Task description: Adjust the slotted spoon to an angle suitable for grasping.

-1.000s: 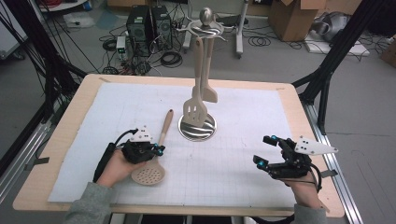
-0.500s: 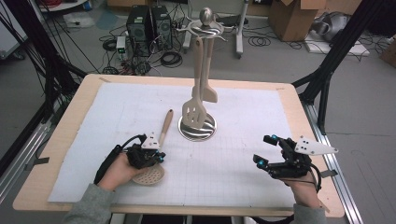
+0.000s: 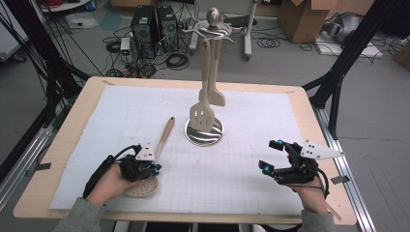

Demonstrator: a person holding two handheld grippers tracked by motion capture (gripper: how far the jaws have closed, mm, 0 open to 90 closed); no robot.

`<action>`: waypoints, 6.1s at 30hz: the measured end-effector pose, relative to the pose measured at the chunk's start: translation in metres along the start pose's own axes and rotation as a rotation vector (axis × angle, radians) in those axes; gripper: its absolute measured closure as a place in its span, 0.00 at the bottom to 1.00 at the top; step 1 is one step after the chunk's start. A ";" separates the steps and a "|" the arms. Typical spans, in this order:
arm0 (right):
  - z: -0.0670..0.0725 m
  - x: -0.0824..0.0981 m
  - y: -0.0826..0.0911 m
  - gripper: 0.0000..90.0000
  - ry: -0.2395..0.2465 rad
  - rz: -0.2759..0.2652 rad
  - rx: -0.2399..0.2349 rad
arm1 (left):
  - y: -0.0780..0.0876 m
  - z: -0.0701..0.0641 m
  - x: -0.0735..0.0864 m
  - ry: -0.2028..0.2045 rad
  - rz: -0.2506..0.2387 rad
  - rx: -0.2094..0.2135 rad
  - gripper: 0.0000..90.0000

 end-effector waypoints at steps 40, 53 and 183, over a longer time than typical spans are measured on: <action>0.001 -0.006 -0.002 0.16 -0.014 -0.035 -0.022 | 0.063 0.048 0.028 0.131 -0.144 -0.105 1.00; 0.000 -0.007 0.001 0.16 -0.019 -0.045 -0.019 | 0.039 0.073 0.033 0.218 -0.127 -0.132 1.00; -0.001 -0.007 0.004 0.16 -0.031 -0.046 -0.015 | 0.032 -0.007 -0.010 0.034 -0.034 0.066 0.62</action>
Point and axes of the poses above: each handheld gripper's, and its own axes: y roughly backward along the jaws, x roughly out of its underside, z roughly to its left, the point moved 7 cm from there along -y, roughly forward along the jaws, and after that the axes turned 13 degrees about -z, right-handed, at the moved point
